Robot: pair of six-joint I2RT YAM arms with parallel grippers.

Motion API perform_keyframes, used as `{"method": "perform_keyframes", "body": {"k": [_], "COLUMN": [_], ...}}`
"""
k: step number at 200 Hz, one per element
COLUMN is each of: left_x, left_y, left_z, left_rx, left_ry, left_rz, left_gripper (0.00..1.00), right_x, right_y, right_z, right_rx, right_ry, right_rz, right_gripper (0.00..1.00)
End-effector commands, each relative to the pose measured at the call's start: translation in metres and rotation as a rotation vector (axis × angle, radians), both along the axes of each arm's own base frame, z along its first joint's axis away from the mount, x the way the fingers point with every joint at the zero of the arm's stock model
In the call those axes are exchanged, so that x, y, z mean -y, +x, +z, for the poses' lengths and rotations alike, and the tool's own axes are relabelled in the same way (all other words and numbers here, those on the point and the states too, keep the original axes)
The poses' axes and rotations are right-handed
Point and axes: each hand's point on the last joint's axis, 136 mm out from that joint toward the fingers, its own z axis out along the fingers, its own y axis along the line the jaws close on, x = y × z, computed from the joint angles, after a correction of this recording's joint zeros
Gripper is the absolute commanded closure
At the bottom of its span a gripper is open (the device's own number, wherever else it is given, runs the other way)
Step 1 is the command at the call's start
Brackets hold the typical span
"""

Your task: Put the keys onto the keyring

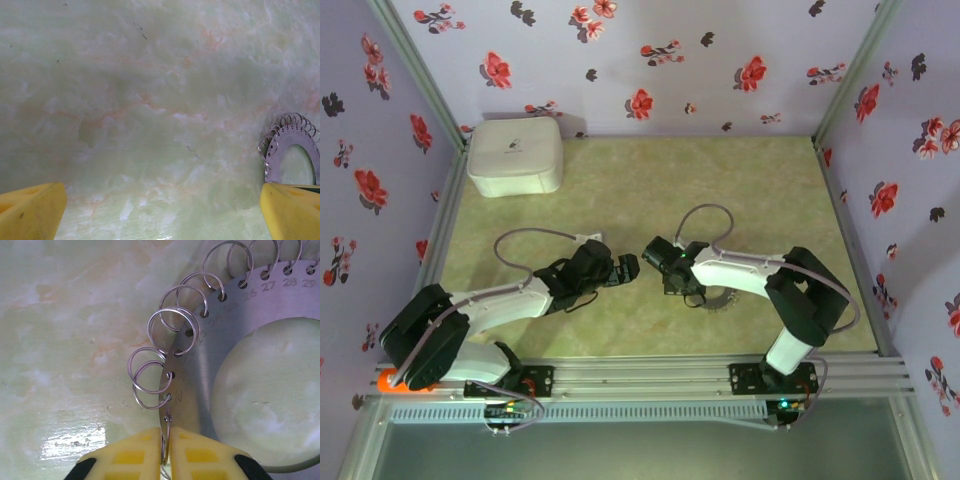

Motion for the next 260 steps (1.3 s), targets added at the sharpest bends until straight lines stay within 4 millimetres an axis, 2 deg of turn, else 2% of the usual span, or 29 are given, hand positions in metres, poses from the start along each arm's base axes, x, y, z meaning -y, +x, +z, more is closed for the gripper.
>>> {"method": "perform_keyframes", "body": {"k": [1,46,97,126,193,224,260], "left_x": [-0.009,-0.007,-0.008,-0.008,-0.011,-0.015,-0.014], "left_y": [0.002,0.004,0.008,0.012,0.013,0.012,0.014], "left_z": [0.002,0.005,0.016,0.021,0.024,0.021,0.019], "left_rx": [0.009,0.012,0.050,0.080,0.087,0.086,0.084], "left_ry": [0.011,0.008,0.017,0.020,0.021,0.028,0.029], "left_rz": [0.039,0.038,0.039,0.038,0.051,0.064,0.066], "left_gripper": [0.00,0.00,0.00,0.00,0.00,0.00,0.00], "right_x": [0.004,0.003,0.006,0.001,-0.039,-0.038,-0.034], "right_y": [0.000,0.000,0.002,0.002,-0.007,-0.014,-0.016], "right_z": [0.003,0.006,0.037,0.046,0.023,0.006,0.003], "right_rx": [0.009,0.016,0.091,0.116,0.034,-0.011,-0.019], "right_ry": [-0.036,-0.028,0.012,0.057,0.144,0.109,0.087], "right_rz": [-0.008,-0.008,0.036,0.083,0.213,0.231,0.230], "right_gripper": [0.89,1.00,1.00,1.00,1.00,1.00,1.00]}}
